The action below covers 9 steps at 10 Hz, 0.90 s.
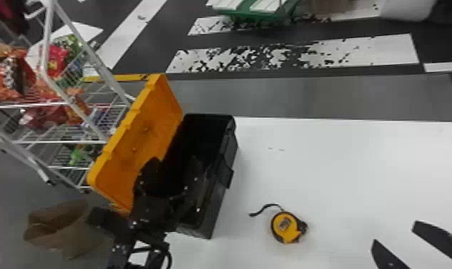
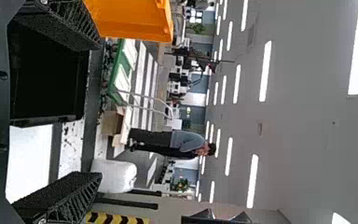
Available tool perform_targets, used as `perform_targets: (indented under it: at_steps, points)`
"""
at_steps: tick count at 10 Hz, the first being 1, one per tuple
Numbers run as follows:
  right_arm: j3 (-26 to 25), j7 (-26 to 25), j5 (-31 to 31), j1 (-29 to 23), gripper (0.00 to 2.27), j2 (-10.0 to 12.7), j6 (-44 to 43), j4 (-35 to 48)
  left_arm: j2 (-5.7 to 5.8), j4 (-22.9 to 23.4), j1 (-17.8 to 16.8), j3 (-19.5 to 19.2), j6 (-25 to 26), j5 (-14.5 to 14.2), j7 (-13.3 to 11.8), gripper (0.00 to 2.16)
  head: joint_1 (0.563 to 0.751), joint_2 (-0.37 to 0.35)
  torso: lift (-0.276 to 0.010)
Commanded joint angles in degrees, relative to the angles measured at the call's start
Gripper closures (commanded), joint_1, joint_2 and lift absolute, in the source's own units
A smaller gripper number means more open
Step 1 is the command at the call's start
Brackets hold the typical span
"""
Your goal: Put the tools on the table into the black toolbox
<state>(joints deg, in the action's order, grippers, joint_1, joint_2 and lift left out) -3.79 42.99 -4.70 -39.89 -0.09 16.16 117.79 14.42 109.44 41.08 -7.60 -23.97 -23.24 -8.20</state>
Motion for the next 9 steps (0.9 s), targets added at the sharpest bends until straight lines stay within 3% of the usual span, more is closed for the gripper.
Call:
perform_targets:
  at_steps: [1, 3, 9]
  points:
    - [2.9, -0.1, 4.1, 2.5, 0.11, 0.1, 5.6, 0.3, -0.09, -1.2, 1.1, 2.7, -6.1, 0.1, 1.7, 0.03, 0.695, 0.350, -0.039]
    - [7.3, -0.7, 9.9, 6.4, 0.11, 0.1, 12.3, 0.4, -0.18, -2.3, 2.3, 5.1, -11.4, 0.5, 3.1, 0.03, 0.695, 0.350, -0.039]
    - [24.0, -7.7, 25.3, 15.5, 0.11, 0.1, 31.1, 0.3, 0.44, -2.3, 3.7, 7.3, -11.8, 1.3, 3.1, 0.04, 0.695, 0.350, -0.039]
